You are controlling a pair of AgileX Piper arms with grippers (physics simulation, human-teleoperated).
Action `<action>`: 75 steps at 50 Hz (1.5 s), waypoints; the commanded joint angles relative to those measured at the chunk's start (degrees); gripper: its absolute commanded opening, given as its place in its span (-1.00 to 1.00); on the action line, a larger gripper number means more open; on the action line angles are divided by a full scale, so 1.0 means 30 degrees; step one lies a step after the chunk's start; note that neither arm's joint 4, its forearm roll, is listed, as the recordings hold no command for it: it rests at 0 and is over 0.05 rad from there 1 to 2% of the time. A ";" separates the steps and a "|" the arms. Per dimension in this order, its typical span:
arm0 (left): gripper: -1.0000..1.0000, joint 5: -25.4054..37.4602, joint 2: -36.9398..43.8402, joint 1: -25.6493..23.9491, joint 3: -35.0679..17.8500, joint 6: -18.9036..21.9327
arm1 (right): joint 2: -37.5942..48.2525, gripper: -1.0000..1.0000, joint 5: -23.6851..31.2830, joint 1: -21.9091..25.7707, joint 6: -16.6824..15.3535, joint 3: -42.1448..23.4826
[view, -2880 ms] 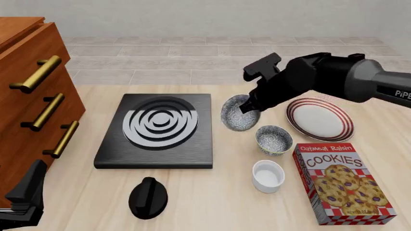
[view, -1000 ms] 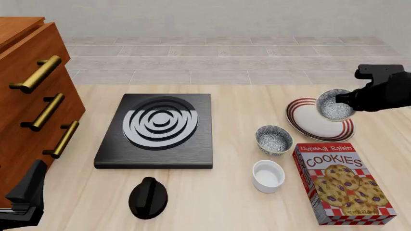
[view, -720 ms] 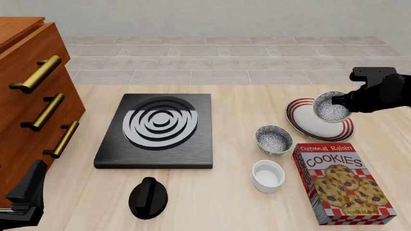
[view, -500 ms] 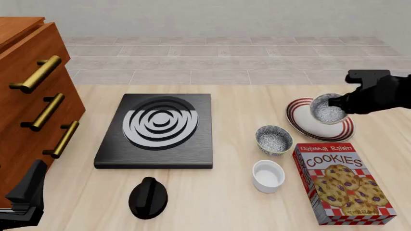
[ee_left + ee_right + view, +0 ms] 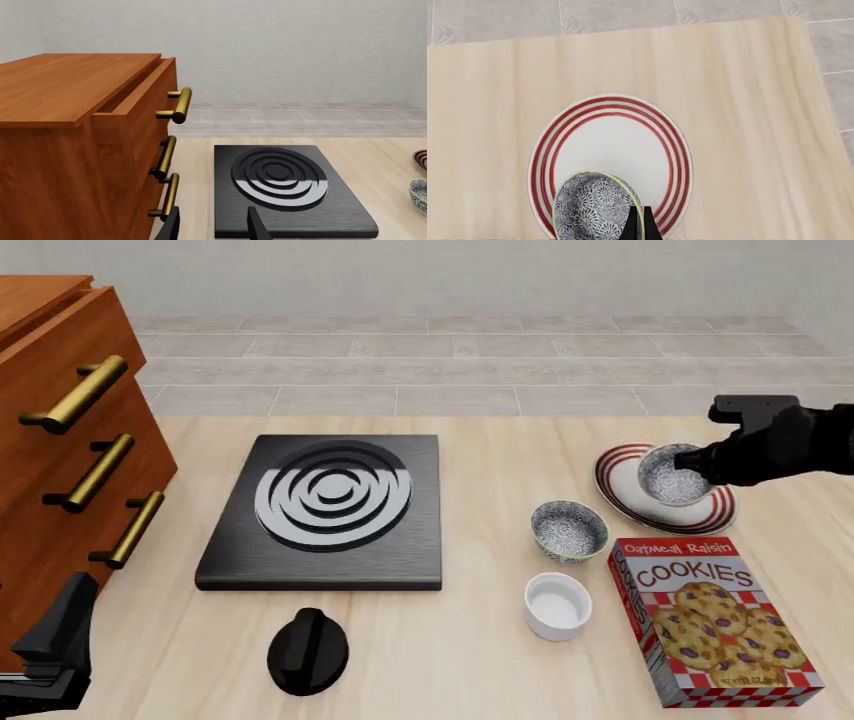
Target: Pick the akita bowl from table center and place it on the plate.
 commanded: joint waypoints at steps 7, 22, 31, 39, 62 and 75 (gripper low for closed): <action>1.00 0.0000 -0.0006 0.0000 0.0000 0.0001 | 0.0168 -1.00 0.0212 -0.0025 0.0037 -0.0163; 1.00 0.0000 -0.0001 -0.0001 0.0000 0.0001 | 0.0291 -1.00 0.0533 -0.0082 0.0014 -0.0394; 1.00 0.0000 0.0001 0.0003 0.0000 0.0001 | 0.0234 1.00 0.0401 0.0032 -0.0099 -0.0101; 1.00 0.0000 -0.0001 -0.0003 0.0000 0.0004 | 0.0116 1.00 0.0346 0.0264 -0.0123 0.0133; 1.00 0.0000 -0.0005 0.0002 0.0000 0.0002 | -0.0756 1.00 0.0494 0.0571 -0.2423 -0.0956; 1.00 0.0000 0.0003 -0.0002 0.0000 0.0004 | -0.1071 1.00 0.1924 0.0864 -0.2029 -0.4912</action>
